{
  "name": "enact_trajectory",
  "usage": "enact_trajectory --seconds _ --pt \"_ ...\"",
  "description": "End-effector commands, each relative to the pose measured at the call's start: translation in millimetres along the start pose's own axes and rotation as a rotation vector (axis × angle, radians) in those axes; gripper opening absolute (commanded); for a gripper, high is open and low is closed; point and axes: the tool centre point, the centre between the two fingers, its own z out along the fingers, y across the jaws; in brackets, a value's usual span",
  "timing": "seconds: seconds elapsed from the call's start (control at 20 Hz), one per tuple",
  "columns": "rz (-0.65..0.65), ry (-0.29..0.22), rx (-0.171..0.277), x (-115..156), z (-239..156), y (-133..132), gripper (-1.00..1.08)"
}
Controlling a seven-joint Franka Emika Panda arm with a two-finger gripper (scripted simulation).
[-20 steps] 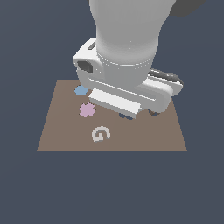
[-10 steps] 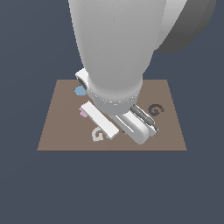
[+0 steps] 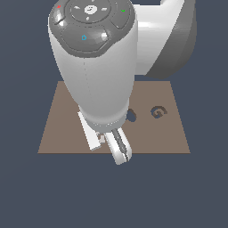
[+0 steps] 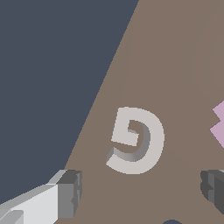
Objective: Insert a designated object into the corresponding slot on a board.
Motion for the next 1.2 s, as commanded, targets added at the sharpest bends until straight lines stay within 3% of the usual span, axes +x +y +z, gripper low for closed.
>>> enact_trajectory --seconds 0.0,0.5,1.15 --pt "0.066 0.000 -0.001 6 6 0 1.00" --pt "0.212 0.000 -0.006 19 19 2 1.00" --pt "0.225 0.000 -0.006 20 39 2 1.00"
